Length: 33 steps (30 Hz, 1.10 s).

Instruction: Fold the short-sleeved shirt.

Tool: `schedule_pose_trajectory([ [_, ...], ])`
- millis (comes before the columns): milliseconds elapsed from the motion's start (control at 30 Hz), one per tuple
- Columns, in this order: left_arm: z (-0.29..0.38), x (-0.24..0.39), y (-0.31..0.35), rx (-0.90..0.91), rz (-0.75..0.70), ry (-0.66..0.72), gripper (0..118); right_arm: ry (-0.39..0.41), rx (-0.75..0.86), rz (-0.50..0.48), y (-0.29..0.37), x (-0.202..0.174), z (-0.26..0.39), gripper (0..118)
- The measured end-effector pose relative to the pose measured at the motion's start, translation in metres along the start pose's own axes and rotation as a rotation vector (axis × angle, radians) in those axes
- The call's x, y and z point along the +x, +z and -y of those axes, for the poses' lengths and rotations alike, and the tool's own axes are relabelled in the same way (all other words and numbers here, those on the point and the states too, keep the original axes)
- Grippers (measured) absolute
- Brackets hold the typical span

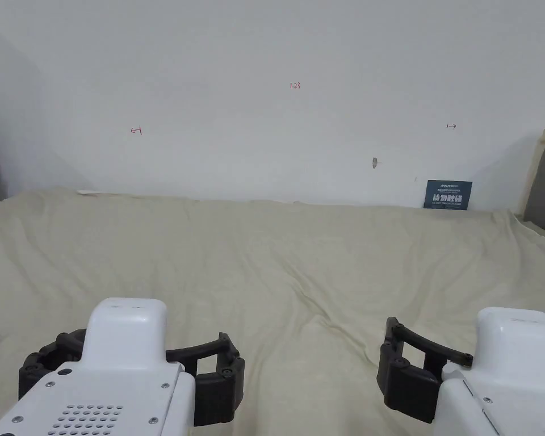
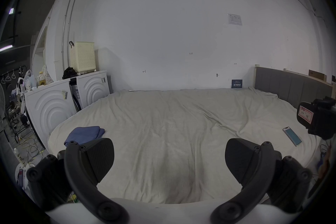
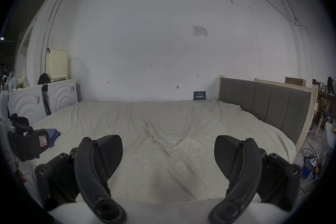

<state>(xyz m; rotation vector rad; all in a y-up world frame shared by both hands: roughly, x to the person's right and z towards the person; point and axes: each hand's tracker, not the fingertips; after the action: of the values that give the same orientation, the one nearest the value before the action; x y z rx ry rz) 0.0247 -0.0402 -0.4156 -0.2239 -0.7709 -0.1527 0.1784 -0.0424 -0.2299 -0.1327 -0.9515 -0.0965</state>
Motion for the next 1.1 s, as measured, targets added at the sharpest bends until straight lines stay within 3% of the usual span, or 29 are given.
schedule_pose_trajectory([
  [1100,0.0038,-0.0035,-0.0047,-0.013,-0.029,-0.010,118,0.064,-0.002,0.027,-0.0051,-0.0026,0.0099,104],
])
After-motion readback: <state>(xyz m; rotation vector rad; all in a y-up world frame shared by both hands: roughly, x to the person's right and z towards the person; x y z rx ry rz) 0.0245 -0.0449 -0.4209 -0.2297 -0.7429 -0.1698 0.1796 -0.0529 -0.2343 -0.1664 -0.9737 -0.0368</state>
